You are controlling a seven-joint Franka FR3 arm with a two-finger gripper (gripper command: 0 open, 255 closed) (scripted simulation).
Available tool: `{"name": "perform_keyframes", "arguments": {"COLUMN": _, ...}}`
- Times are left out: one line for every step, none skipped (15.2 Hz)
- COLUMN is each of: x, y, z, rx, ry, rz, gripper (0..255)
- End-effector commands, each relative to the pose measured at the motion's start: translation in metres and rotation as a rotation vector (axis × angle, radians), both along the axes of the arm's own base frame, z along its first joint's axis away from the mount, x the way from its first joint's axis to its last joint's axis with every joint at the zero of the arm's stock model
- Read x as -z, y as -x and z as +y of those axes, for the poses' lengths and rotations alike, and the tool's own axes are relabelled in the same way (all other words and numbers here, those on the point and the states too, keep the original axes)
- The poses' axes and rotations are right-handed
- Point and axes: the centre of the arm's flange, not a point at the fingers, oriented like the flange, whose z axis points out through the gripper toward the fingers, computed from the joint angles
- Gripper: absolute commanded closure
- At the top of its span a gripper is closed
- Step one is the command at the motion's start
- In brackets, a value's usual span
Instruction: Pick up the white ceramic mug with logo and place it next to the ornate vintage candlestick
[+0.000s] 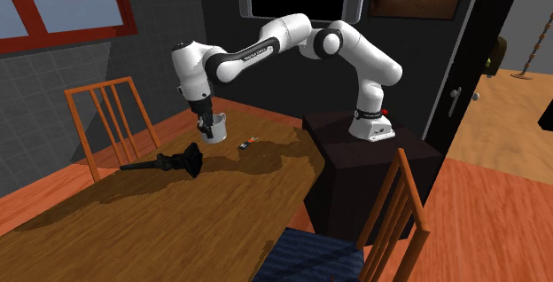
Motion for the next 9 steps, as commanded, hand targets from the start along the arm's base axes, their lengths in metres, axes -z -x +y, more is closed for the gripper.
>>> {"name": "perform_keyframes", "arguments": {"x": 0.010, "y": 0.000, "z": 0.000, "rx": 0.000, "ry": 0.000, "rz": -0.001, "gripper": 255}}
{"name": "perform_keyframes", "arguments": {"x": 0.015, "y": 0.000, "z": 0.000, "rx": 0.000, "ry": 0.000, "rz": -0.001, "gripper": 255}}
{"name": "perform_keyframes", "arguments": {"x": 0.021, "y": 0.000, "z": 0.000, "rx": 0.000, "ry": 0.000, "rz": -0.001, "gripper": 255}}
{"name": "perform_keyframes", "arguments": {"x": 0.026, "y": 0.000, "z": 0.000, "rx": 0.000, "ry": 0.000, "rz": -0.001, "gripper": 255}}
{"name": "perform_keyframes", "arguments": {"x": 0.031, "y": 0.000, "z": 0.000, "rx": 0.000, "ry": 0.000, "rz": -0.001, "gripper": 255}}
{"name": "perform_keyframes", "arguments": {"x": 0.036, "y": 0.000, "z": 0.000, "rx": 0.000, "ry": 0.000, "rz": -0.001, "gripper": 255}}
{"name": "perform_keyframes", "arguments": {"x": 0.042, "y": 0.000, "z": 0.000, "rx": 0.000, "ry": 0.000, "rz": -0.001, "gripper": 255}}
{"name": "perform_keyframes", "arguments": {"x": 0.047, "y": 0.000, "z": 0.000, "rx": 0.000, "ry": 0.000, "rz": -0.001, "gripper": 255}}
{"name": "perform_keyframes", "arguments": {"x": 0.052, "y": 0.000, "z": 0.000, "rx": 0.000, "ry": 0.000, "rz": -0.001, "gripper": 255}}
